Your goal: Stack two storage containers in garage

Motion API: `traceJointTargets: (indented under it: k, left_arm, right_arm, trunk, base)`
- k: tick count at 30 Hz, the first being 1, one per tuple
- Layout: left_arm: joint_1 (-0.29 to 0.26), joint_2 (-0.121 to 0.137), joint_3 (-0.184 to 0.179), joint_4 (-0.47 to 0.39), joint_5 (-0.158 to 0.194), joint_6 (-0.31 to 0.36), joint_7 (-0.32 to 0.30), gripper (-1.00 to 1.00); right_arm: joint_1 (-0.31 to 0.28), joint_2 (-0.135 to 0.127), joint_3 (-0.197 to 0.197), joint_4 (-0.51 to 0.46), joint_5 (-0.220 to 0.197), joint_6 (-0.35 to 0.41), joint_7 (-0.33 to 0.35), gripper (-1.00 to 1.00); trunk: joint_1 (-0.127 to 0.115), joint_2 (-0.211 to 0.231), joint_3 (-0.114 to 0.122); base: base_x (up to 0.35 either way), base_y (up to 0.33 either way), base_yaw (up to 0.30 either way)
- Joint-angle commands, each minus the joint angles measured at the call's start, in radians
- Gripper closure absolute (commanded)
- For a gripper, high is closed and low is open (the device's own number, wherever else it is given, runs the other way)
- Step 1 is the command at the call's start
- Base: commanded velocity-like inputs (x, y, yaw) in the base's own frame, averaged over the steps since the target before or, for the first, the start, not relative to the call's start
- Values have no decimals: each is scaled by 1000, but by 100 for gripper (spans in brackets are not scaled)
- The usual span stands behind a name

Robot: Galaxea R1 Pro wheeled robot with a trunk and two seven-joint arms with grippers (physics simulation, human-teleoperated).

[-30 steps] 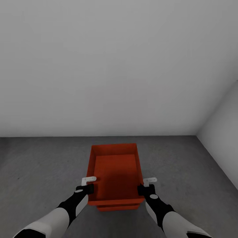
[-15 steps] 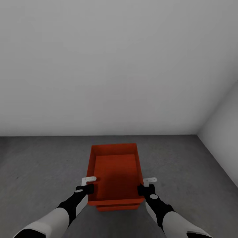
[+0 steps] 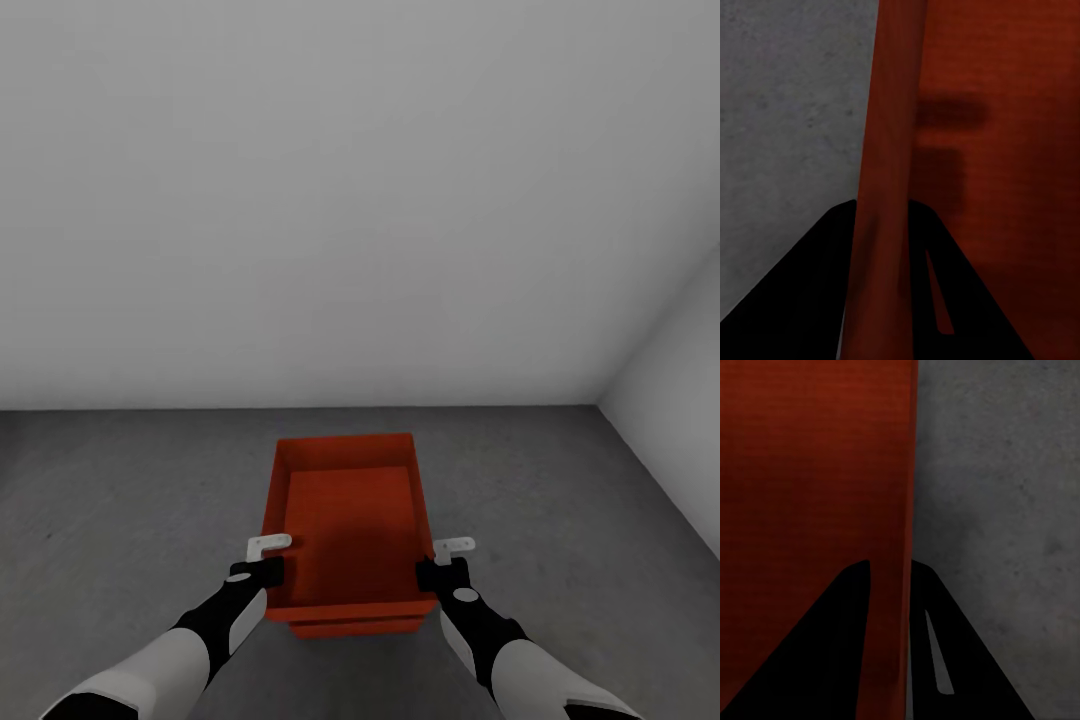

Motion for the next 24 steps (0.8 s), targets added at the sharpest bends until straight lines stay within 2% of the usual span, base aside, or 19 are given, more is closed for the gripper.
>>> traceJointTargets:
  k: [1,13,24]
  left_arm:
    - [-1,0,29,-22,9,-38,14,100]
    - [-1,0,29,-22,9,-38,14,100]
    - [-1,0,29,-22,9,-38,14,100]
  right_arm:
    - [0,13,-32,3,7,-4,0,100]
    - [0,13,-32,3,7,-4,0,100]
    - [0,13,-32,3,7,-4,-1,100]
  trunk:
    - [4,-8,-4]
    - [50,-92,-42]
    - [50,-92,-42]
  base:
    - [0,0,0]
    - [0,0,0]
    - [0,0,0]
